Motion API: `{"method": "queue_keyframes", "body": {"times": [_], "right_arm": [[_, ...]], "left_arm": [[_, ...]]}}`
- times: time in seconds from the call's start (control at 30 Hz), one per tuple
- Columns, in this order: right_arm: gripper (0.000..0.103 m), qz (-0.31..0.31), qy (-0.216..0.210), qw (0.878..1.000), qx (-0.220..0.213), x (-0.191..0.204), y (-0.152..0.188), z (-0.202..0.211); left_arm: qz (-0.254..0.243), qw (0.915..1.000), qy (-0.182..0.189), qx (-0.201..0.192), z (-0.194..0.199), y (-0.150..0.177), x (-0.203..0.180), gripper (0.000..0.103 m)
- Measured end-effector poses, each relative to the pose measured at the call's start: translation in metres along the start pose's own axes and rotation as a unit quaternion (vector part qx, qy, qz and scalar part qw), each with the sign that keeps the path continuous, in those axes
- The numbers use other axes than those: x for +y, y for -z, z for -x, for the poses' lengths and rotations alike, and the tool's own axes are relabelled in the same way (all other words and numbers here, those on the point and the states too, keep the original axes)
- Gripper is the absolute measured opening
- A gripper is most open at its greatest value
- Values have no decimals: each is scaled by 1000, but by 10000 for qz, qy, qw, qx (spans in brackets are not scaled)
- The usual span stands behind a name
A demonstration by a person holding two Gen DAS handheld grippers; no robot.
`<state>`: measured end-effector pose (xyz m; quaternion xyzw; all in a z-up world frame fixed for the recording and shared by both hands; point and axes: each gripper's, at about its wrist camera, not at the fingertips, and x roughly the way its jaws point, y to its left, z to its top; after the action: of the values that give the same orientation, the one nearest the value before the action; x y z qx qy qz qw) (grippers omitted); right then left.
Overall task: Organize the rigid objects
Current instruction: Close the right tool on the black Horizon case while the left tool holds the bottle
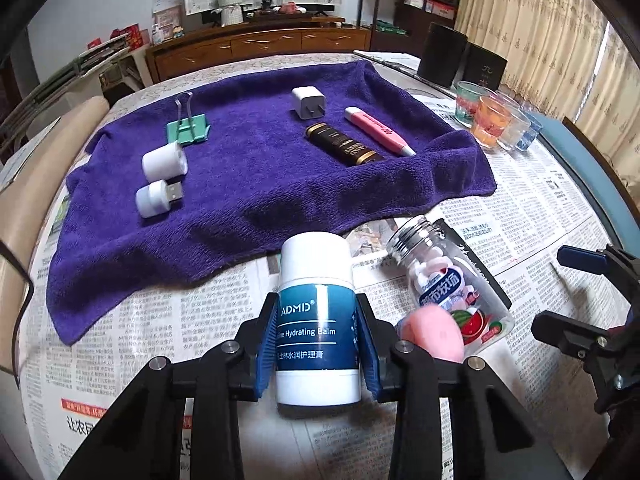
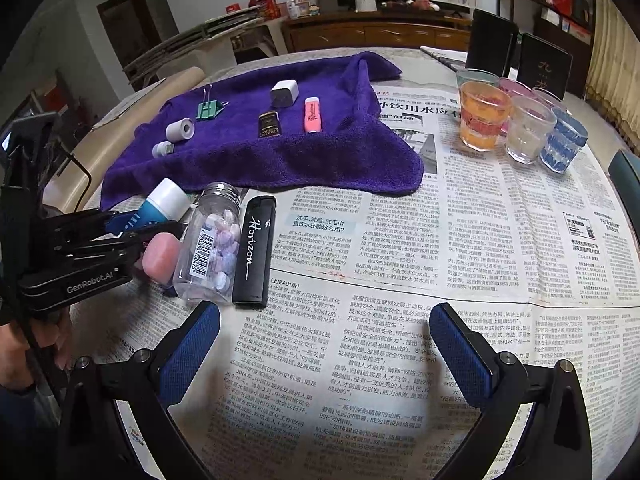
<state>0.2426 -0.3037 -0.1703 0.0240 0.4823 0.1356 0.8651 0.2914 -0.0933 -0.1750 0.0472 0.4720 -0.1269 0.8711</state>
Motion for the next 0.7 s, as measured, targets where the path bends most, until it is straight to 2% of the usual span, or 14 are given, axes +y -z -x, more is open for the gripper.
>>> {"method": "queue_keyframes", "body": {"times": [0.23, 0.4, 0.5, 0.7], "right_arm": [[103, -71, 8, 9999, -113, -1, -5, -4], [100, 45, 149, 9995, -277, 4, -22, -14], [99, 178, 321, 9992, -176, 8, -29, -27], [98, 384, 256, 9989, -53, 24, -32, -38]], "left_arm": [[137, 9999, -24, -18, 9, 9, 13, 34], [308, 9995, 34, -32, 12, 15, 26, 34], [344, 9994, 98, -33, 13, 16, 30, 34], [432, 9988, 213, -83, 15, 17, 38, 34]]}}
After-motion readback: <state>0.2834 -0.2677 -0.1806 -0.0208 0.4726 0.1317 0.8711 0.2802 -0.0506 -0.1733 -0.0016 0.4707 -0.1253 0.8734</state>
